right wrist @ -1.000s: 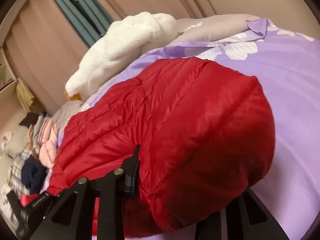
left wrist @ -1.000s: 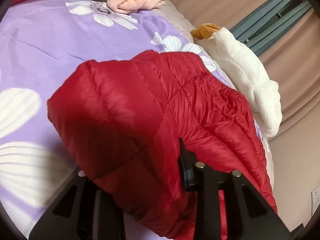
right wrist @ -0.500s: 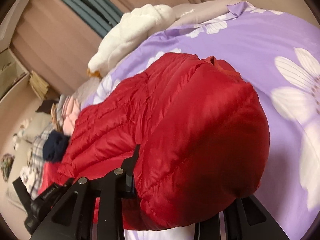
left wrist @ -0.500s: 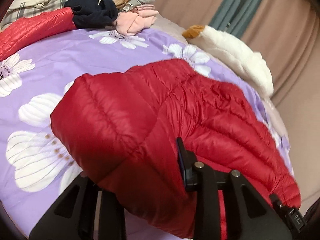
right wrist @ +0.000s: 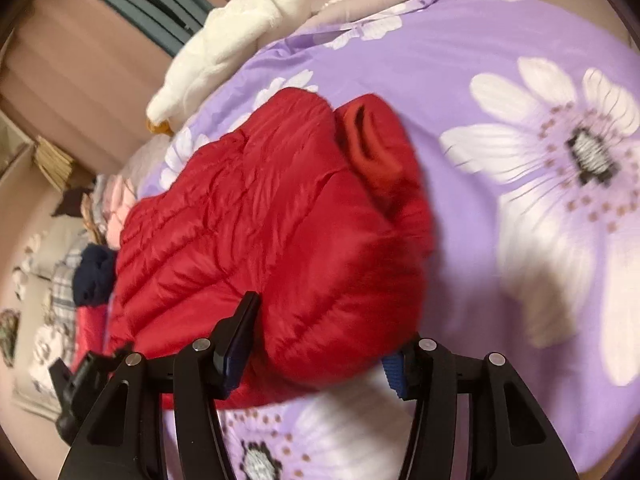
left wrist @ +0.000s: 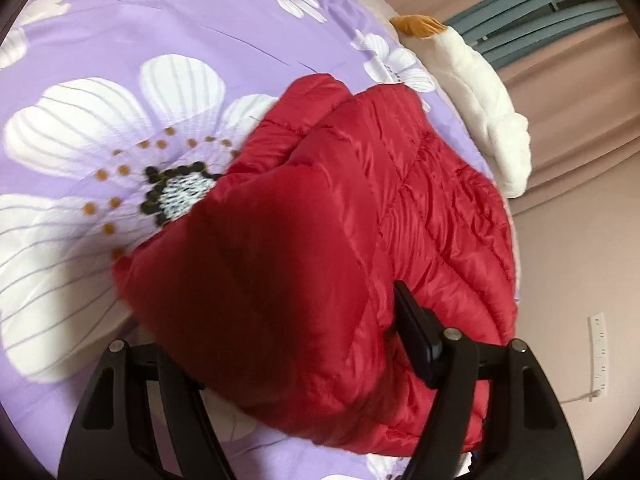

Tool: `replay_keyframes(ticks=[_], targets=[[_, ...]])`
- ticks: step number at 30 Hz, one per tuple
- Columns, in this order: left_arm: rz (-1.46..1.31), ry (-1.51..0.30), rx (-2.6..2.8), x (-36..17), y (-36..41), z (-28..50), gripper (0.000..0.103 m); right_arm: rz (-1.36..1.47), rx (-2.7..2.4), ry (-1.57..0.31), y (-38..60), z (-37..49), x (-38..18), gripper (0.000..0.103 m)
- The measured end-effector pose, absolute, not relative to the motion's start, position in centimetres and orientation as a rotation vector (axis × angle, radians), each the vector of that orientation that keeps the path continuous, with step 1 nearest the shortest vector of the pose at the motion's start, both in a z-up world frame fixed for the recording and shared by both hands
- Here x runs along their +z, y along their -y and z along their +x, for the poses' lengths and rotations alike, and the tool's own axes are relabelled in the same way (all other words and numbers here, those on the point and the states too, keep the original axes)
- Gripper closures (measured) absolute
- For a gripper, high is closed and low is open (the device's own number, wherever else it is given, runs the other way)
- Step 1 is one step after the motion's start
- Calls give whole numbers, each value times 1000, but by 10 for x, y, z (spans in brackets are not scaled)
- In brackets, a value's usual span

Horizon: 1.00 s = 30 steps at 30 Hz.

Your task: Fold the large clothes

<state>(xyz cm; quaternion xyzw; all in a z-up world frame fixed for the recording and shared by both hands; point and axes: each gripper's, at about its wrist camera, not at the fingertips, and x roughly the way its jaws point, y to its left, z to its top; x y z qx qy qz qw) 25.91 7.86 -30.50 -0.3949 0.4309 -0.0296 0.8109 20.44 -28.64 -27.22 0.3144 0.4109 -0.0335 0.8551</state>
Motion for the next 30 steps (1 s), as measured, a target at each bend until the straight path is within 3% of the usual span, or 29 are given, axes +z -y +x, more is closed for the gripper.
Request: replay_keyframes(ticks=[3,11,18,22,30], targets=[[-881,-927,-64,-310,-75,267,46,562,-109,-872,285,202,-258,49],[-660,-891,11,-300,-55,274,51,276,-370,-807,299,186,-236,49],[-371,-785,115,-268,-20,272,70,322,-298,-738,307,180,-225,53],[-249,-707,115,-247,-7,264,73,360,-240,-757,304,185,-233,53],[-257,-640,67,-216,-1,259,73,377,-241,-916,300,210,-286,53]])
